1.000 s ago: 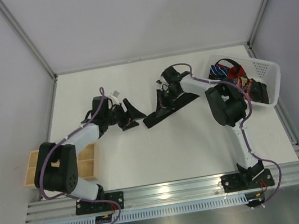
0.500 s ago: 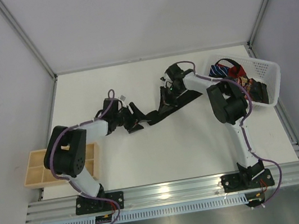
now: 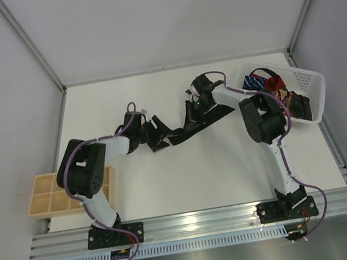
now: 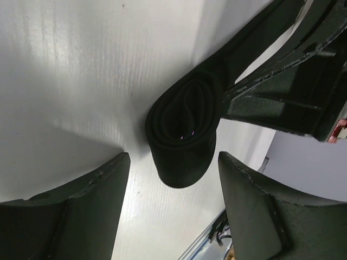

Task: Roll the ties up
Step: Roll the tie

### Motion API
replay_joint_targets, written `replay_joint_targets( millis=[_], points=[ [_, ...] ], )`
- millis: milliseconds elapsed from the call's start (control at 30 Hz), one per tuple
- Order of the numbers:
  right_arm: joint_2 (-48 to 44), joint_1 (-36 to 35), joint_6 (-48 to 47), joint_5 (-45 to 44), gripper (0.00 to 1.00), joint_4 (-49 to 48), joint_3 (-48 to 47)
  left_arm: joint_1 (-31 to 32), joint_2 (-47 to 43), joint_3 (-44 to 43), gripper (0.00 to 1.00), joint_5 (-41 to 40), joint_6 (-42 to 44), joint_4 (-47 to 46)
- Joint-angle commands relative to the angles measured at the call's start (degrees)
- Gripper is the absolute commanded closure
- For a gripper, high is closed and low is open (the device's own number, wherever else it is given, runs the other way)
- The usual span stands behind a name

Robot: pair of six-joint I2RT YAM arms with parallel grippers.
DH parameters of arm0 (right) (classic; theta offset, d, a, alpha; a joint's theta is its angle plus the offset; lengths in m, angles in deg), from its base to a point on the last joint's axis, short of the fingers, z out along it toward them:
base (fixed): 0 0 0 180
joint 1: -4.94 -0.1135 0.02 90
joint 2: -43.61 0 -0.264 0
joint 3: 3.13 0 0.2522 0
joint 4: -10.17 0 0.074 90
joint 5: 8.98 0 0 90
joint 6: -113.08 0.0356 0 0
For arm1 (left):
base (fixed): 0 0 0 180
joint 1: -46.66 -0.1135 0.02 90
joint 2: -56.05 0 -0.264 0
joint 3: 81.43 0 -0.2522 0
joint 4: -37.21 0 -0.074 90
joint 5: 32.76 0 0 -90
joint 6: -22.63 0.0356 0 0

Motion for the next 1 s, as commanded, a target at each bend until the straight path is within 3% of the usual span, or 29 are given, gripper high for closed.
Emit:
replay_joint_targets(
  millis=[0,167,300,467,767,967],
  points=[
    [0.86,-0.23,-1.19,-0.17,1.00,-0.08,-1.22,0.80,1.71,-2.07,0.28,-0.59,-3.25,-2.73],
    [1.12,-0.14,-1.28,-0.09,1.00,-0.17,-1.22,1.85,3.56,-3.04,0.33,0.29,-5.89,-4.75],
    [1.21,-0.41,-1.36,-0.09,1.00,0.01,-1.22,2.21,4.18,-4.62,0.55,0.30,-4.76,-3.00],
    [1.38,-1.46,-1.28,-0.09,1.00,-0.17,-1.31,2.03,3.22,-4.71,0.68,-0.14,-2.47,0.77],
    [1.03,-4.97,0.04,0.35,1.00,-0.96,-1.22,1.15,-3.02,-4.71,0.77,-3.57,3.86,11.76],
    [0.59,-8.31,1.79,0.97,1.00,-2.36,-0.78,0.19,-9.25,-4.27,0.76,-5.59,6.67,19.32]
  ],
)
